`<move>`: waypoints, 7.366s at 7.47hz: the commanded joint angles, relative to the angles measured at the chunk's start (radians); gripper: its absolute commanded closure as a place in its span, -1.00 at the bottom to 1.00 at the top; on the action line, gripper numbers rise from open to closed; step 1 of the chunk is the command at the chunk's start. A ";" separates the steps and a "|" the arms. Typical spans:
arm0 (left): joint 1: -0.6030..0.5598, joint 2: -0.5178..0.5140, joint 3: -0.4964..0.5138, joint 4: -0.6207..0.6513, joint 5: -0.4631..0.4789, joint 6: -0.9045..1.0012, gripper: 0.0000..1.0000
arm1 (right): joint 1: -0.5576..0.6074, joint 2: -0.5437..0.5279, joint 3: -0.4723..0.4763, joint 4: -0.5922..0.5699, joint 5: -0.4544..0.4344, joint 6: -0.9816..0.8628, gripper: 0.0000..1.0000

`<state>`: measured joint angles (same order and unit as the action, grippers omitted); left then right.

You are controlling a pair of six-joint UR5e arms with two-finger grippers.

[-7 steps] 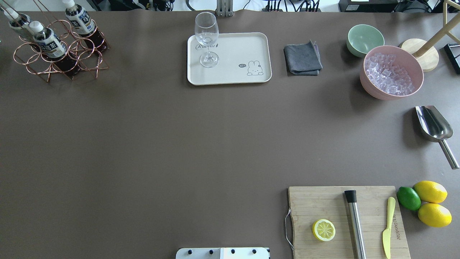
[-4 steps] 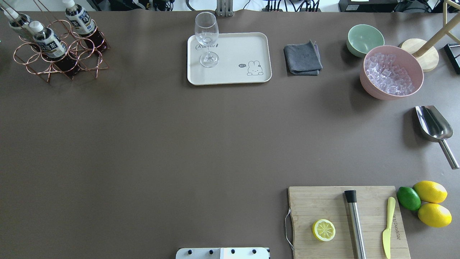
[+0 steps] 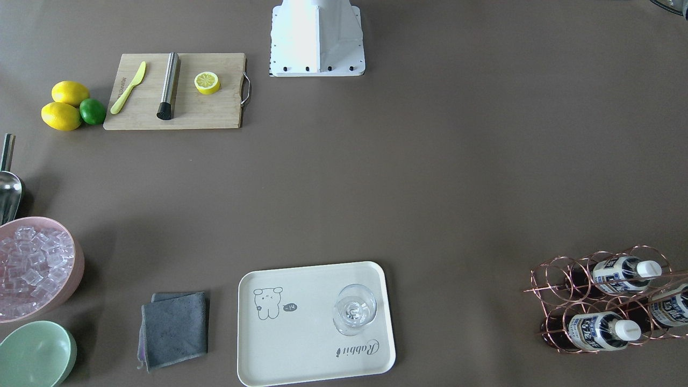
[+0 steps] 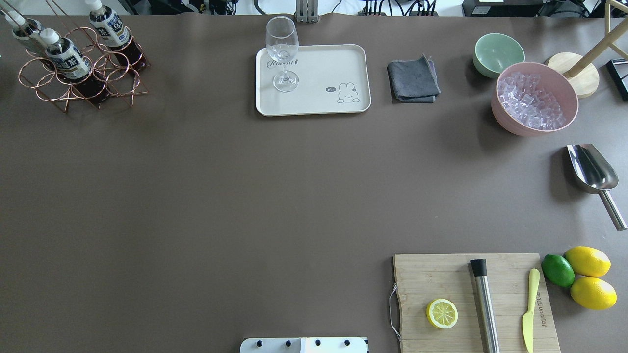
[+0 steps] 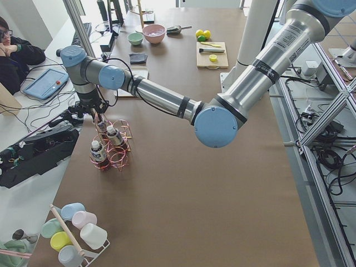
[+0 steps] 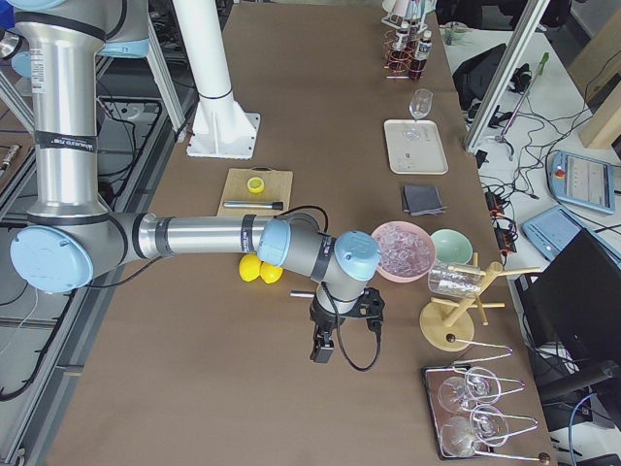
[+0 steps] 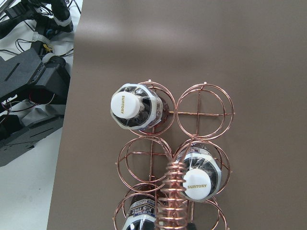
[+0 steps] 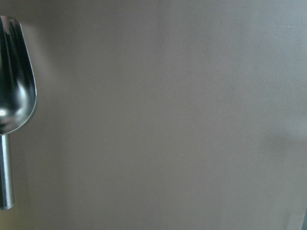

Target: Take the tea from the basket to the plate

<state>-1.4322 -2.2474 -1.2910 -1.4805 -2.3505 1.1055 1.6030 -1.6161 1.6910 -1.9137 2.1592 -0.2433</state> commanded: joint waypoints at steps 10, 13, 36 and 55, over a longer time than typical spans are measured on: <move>-0.082 0.038 -0.502 0.387 -0.061 0.137 1.00 | 0.000 -0.004 -0.001 0.001 -0.001 0.001 -1.00; -0.106 0.081 -0.641 0.606 -0.098 0.097 1.00 | 0.000 -0.001 -0.002 0.001 -0.001 0.001 -1.00; 0.769 -0.328 -0.577 0.275 0.237 -0.859 1.00 | 0.002 0.004 0.012 -0.005 -0.013 0.027 -1.00; 0.794 -0.320 -0.584 0.275 0.260 -0.859 1.00 | -0.435 0.268 0.229 -0.015 0.113 0.460 -1.00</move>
<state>-0.6382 -2.5650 -1.8754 -1.2058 -2.0910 0.2470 1.2593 -1.3984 1.8520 -1.9270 2.2716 0.0450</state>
